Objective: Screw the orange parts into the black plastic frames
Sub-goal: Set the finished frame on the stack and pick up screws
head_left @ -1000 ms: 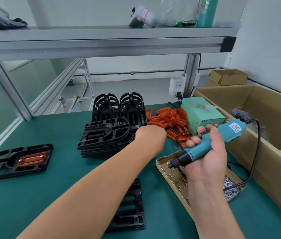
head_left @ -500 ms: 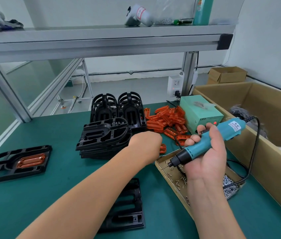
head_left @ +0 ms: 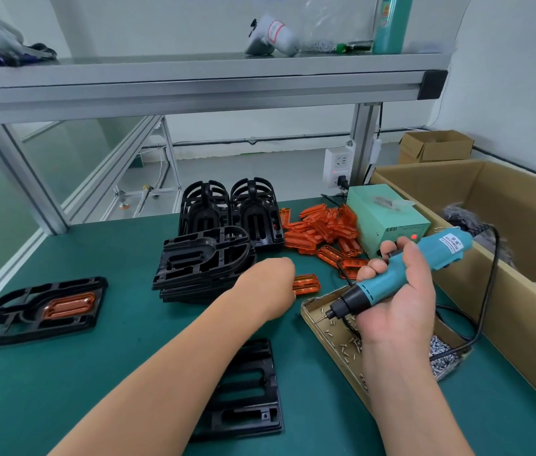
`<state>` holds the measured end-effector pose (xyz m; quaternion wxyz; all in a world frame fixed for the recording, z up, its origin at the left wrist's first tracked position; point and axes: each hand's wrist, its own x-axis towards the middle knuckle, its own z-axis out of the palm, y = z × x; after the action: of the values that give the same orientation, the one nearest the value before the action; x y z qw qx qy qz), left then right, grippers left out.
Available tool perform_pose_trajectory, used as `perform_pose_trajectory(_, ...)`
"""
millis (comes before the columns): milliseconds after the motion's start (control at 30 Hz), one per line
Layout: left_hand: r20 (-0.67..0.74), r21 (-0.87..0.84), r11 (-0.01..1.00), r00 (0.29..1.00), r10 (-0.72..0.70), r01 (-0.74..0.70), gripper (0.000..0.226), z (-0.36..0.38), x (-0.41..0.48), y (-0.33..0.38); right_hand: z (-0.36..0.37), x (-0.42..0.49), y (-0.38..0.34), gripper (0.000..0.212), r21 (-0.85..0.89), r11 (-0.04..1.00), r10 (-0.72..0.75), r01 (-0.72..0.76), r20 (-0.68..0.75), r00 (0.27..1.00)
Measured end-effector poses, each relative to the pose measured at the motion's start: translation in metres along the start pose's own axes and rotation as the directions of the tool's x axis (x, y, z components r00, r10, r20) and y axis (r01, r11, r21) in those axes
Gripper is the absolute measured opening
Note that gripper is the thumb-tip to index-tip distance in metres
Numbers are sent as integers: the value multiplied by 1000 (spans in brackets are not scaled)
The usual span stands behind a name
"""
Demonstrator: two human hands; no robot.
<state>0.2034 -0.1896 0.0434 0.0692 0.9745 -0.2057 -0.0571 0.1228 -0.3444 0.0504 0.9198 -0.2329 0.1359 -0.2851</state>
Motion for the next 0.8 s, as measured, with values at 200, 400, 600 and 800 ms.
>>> perform_pose_trajectory(200, -121, -110, 994, 992, -33, 20, 24, -10, -35, -4, 0, -2, 0, 17, -8, 1000, 6, -6, 6, 1000)
perform_pose_trajectory(400, -182, -207, 978, 983, -30, -9, 26, -13, -97, -27, 2, -6, 1, 15, -26, 1000, 0, 1, 33, 999)
perform_pose_trajectory(600, -70, -296, 955, 997, -12, -9, 30, -7, -158, -59, 2, -10, 0, 15, -31, 999, -5, 7, 63, 998)
perform_pose_trajectory(800, 13, -360, 933, 1000, 13, -7, 33, -6, -183, -87, 4, -17, 4, 21, -62, 998, 0, 6, 88, 996)
